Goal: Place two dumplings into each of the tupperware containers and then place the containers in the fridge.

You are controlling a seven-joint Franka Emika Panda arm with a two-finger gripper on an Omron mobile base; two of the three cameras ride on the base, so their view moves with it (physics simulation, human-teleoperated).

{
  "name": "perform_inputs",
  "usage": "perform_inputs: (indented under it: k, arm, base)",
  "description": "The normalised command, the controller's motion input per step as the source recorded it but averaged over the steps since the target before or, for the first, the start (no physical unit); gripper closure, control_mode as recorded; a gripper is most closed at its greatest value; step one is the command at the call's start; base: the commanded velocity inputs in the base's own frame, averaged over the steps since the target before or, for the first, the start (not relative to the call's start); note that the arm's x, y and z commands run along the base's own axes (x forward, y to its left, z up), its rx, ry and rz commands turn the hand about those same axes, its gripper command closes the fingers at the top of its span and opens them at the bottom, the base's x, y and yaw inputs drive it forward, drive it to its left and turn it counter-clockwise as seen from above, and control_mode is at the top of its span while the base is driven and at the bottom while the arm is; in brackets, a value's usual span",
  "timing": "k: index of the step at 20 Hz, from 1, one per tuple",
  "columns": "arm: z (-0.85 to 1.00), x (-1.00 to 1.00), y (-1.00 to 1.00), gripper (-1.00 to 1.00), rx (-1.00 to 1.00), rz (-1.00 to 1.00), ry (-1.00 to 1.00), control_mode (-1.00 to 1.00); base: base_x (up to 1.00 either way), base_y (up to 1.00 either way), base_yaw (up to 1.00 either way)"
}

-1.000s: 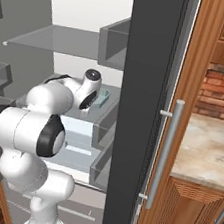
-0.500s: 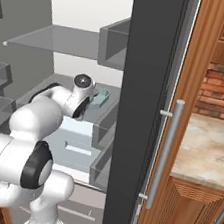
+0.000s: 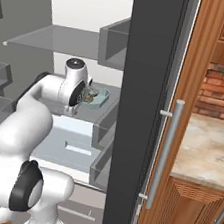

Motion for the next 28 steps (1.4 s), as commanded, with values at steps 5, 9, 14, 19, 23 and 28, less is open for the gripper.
perform_inputs:
  k: [5,9,14,19,23,28]
  arm:
    - [0.01,-0.87,-0.03,-1.00,0.01,-0.23,0.13,-1.00]
    - [0.10,-0.92,-0.03,-1.00,0.06,-0.33,0.19,-1.00]
    - [0.11,-0.88,-0.04,-1.00,0.15,-0.44,0.18,-1.00]
    - [0.45,-0.62,-0.09,-1.00,0.10,-0.55,0.18,-1.00]
    - [0.21,-0.86,-0.04,-1.00,0.00,-0.56,0.13,-1.00]
    - [0.08,-0.90,-0.02,-1.00,0.00,-0.35,0.08,-1.00]
  base:
    - [0.00,0.00,0.00]
    - [0.00,0.00,0.00]
    - [0.00,0.00,0.00]
    - [0.00,0.00,0.00]
    - [0.00,0.00,0.00]
    - [0.00,0.00,0.00]
